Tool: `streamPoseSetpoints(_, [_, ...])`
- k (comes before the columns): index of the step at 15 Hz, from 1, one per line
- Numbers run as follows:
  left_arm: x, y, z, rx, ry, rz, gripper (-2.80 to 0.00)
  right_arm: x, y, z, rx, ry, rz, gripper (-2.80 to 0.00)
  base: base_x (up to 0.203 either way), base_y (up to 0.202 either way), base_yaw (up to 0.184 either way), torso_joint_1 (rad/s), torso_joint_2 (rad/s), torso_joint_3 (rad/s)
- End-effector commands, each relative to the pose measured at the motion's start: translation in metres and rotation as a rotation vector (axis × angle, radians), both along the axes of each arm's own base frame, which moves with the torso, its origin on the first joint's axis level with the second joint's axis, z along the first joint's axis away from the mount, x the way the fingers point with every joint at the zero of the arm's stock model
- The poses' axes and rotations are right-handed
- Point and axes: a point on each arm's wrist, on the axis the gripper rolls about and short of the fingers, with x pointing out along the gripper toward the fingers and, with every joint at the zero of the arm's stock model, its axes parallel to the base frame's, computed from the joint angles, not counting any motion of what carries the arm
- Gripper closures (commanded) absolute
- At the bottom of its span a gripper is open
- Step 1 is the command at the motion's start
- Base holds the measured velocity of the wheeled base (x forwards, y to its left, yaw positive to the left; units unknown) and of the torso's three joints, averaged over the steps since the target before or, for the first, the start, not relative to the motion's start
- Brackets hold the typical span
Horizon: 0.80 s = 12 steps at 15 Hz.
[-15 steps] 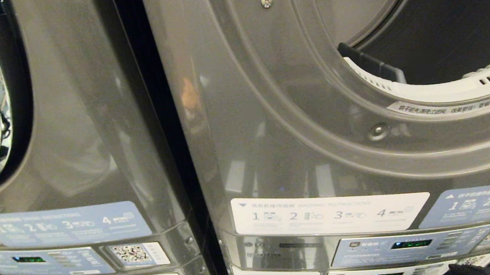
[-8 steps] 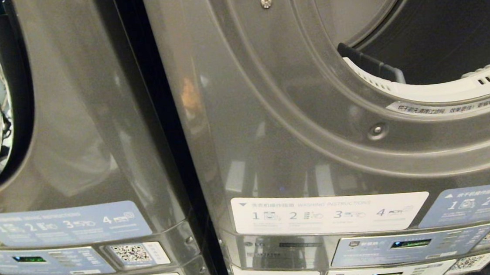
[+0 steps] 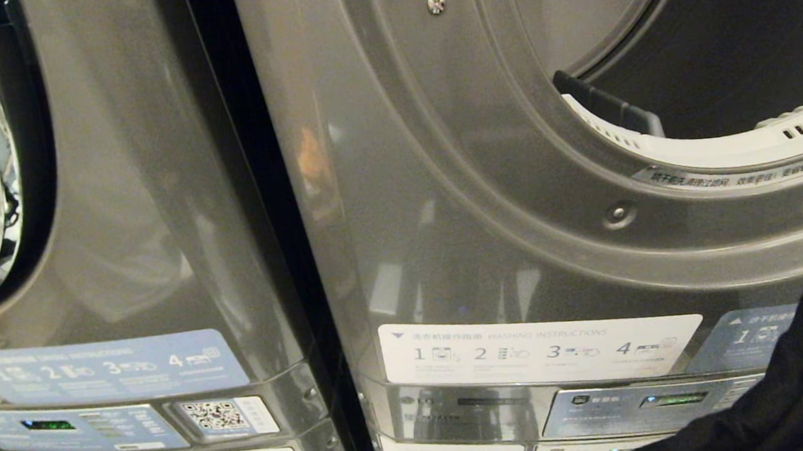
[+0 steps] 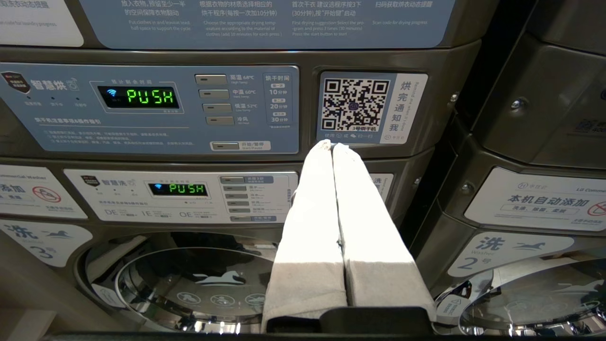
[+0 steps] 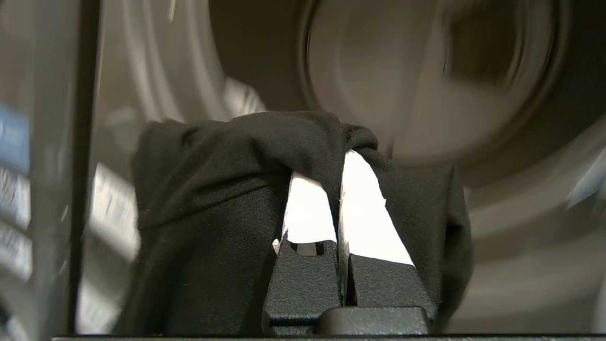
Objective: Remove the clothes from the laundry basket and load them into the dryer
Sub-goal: Put the clothes in the dryer
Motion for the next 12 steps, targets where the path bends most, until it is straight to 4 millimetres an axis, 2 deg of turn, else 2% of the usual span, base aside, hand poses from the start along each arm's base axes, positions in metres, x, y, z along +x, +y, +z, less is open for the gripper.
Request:
streamPoseSetpoints(1, [0.000,0.000,0.000,0.000,-0.001,0.000,0.00,0.053,-0.001,0.047,-0.007,0.053,0.009,0.00,0.000,0.000,0.000,0.000,0.00,0.000])
streamPoseSetpoints(4, [0.000,0.000,0.000,0.000,0.000,0.000,0.00,0.103,-0.002,0.090,-0.012,0.034,-0.005,0.00,0.000,0.000,0.000,0.000,0.00,0.000])
streamPoseSetpoints(7, [0.000,0.000,0.000,0.000,-0.001,0.000,0.00,0.163,-0.005,0.125,-0.044,-0.065,-0.125,0.00,0.000,0.000,0.000,0.000,0.00,0.000])
streamPoseSetpoints(9, [0.000,0.000,0.000,0.000,0.000,0.000,0.00,0.201,-0.007,0.139,-0.064,-0.134,-0.217,0.00,0.000,0.000,0.000,0.000,0.00,0.000])
streamPoseSetpoints(12, [0.000,0.000,0.000,0.000,-0.002,0.000,0.00,0.256,-0.002,0.157,0.045,-0.268,-0.399,0.00,0.000,0.000,0.000,0.000,0.00,0.000])
